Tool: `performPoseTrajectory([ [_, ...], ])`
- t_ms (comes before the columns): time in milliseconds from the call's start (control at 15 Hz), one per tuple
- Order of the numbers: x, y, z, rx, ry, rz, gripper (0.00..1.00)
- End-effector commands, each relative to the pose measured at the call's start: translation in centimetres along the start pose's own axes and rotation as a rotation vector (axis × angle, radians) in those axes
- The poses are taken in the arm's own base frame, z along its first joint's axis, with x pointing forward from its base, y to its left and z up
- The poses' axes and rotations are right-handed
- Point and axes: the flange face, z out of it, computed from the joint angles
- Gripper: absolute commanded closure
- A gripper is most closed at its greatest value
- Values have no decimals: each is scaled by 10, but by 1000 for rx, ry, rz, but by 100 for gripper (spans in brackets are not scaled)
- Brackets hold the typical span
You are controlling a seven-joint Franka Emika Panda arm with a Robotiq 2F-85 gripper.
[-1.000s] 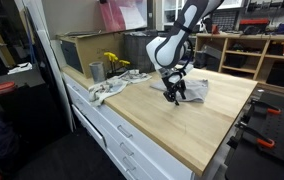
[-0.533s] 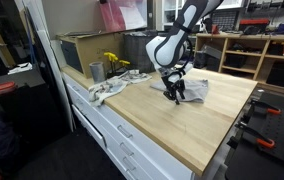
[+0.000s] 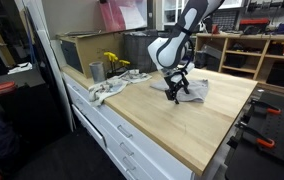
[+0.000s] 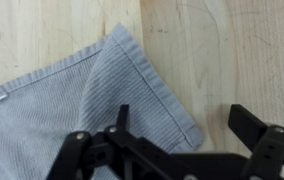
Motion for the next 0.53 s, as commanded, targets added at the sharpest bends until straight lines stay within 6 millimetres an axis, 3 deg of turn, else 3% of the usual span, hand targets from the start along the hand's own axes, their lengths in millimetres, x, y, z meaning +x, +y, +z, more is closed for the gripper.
performPoseTrajectory([
  [0, 14, -4, 19, -32, -5, -11, 25],
  [200, 17, -15, 33, -55, -10, -29, 48],
  [467, 19, -11, 28, -71, -3, -21, 75],
])
